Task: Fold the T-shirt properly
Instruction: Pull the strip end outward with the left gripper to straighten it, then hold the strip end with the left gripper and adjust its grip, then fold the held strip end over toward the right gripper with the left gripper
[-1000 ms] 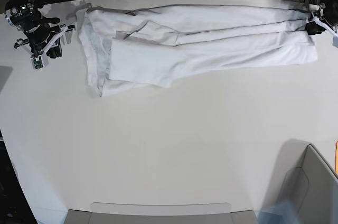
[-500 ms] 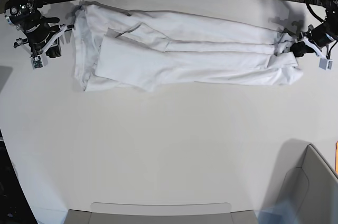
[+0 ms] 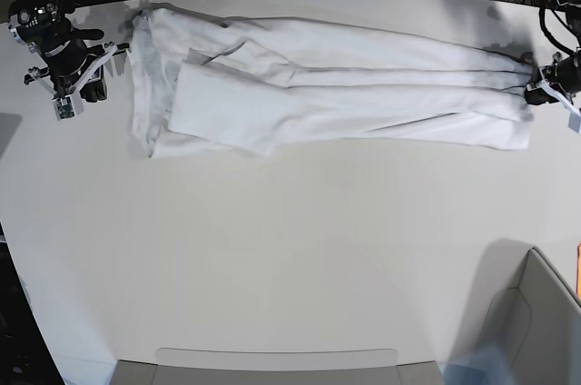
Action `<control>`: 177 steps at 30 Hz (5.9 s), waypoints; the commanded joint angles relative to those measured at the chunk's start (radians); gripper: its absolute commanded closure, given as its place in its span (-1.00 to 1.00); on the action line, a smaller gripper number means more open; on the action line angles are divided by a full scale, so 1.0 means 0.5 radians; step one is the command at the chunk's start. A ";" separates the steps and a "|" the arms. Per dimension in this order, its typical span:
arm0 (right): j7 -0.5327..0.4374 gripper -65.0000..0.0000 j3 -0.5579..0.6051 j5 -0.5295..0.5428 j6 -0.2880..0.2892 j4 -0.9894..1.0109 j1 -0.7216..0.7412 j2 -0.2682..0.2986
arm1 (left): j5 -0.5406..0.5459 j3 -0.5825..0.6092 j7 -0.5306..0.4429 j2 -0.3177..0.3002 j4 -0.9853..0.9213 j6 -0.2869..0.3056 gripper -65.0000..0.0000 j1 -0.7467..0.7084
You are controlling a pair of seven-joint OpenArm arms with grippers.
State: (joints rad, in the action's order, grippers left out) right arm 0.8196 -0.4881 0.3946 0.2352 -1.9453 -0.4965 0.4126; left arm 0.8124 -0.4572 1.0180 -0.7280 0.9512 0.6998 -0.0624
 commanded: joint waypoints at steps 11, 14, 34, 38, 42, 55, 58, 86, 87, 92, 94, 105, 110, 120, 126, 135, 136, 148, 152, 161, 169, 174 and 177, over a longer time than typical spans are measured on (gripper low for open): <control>-0.039 0.74 -0.020 0.013 -0.012 -0.039 -0.009 0.026 | 0.009 -0.017 0.157 -0.061 0.511 -0.003 1.00 0.019; -0.039 0.74 -0.020 0.013 -0.012 -0.039 -0.009 0.026 | 0.006 -0.020 0.169 -0.058 0.530 -0.003 1.00 0.019; 0.136 0.74 -0.017 0.013 -0.012 -0.039 0.080 0.033 | 0.068 -0.201 0.126 -0.031 0.499 -0.003 0.30 -0.067; 0.136 0.74 -0.013 0.013 -0.012 -0.039 0.080 0.039 | 0.157 -0.308 0.132 -0.006 0.496 -0.003 0.30 -0.067; 0.136 0.74 -0.007 0.013 -0.012 -0.039 0.080 0.042 | 0.154 -0.305 0.114 -0.009 0.496 -0.003 0.30 -0.067; 0.145 0.74 -0.001 0.013 -0.009 -0.039 0.108 0.045 | -0.126 -0.042 -0.040 -0.003 0.425 -0.003 0.30 -0.061; 0.145 0.74 -0.001 0.013 -0.009 -0.039 0.105 0.045 | -0.129 0.005 -0.070 -0.003 0.281 -0.003 0.30 0.025; 0.145 0.74 -0.017 0.013 -0.009 -0.039 0.098 0.045 | -0.129 0.244 -0.301 -0.117 -0.155 -0.003 0.30 0.160; 0.145 0.74 -0.010 0.013 -0.009 -0.039 0.098 0.045 | -0.129 0.241 -0.301 -0.114 -0.155 -0.003 0.30 0.160; 0.148 0.74 -0.004 0.013 -0.009 -0.039 0.105 0.045 | -0.129 0.241 -0.301 -0.114 -0.158 -0.003 0.30 0.157; 0.148 0.74 -0.010 0.013 -0.009 -0.039 0.105 0.045 | -0.129 0.253 -0.301 -0.114 -0.213 -0.003 0.30 0.157; 0.148 0.74 -0.004 0.013 -0.009 -0.039 0.105 0.045 | -0.116 0.609 -0.285 -0.043 -0.314 -0.003 0.30 0.019; 0.148 0.74 -0.017 0.013 -0.009 -0.039 0.095 0.045 | -0.089 0.667 -0.245 0.021 -0.195 -0.003 0.37 -0.104; 0.148 0.74 -0.017 0.013 -0.009 -0.039 0.105 0.045 | -0.098 0.674 -0.209 0.043 -0.198 -0.003 1.00 -0.104; 0.148 0.74 -0.017 0.013 -0.009 -0.039 0.105 0.045 | -0.098 0.646 -0.218 0.034 -0.195 -0.003 1.00 -0.095; 0.148 0.74 -0.020 0.013 -0.012 -0.106 0.095 0.045 | -0.098 0.115 -0.058 0.009 -0.189 -0.003 1.00 0.000; 0.148 0.74 -0.020 0.013 -0.012 -0.106 0.098 0.045 | -0.098 0.075 -0.034 -0.028 -0.189 -0.003 1.00 0.034; 0.148 0.74 -0.020 0.013 -0.012 -0.125 0.095 0.030 | -0.092 0.023 0.169 -0.144 0.097 -0.003 1.00 0.145; 0.148 0.74 -0.020 0.013 -0.012 -0.125 0.095 0.030 | -0.092 -0.164 0.329 -0.104 0.342 -0.003 1.00 0.129; 0.148 0.74 -0.007 0.013 -0.012 -0.125 0.108 0.026 | -0.098 -0.355 0.546 0.239 1.275 -0.003 1.00 -0.217; 0.148 0.74 0.002 0.013 -0.012 -0.122 0.108 0.017 | -0.098 -0.327 0.531 0.605 1.610 -0.003 1.00 -0.331; 0.148 0.74 0.002 0.013 -0.012 -0.122 0.148 -0.056 | -0.101 -0.296 0.525 0.819 1.708 -0.003 1.00 -0.319; 0.148 0.74 0.023 0.013 -0.009 -0.122 0.148 -0.063 | -0.101 -0.158 0.417 0.899 1.757 -0.003 1.00 -0.319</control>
State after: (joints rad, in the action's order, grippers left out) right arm 0.9142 -0.4747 0.3901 0.2325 -1.9900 -0.4259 0.3683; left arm 0.7296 -0.5365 1.2507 -0.2726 1.8080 0.6956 -0.2310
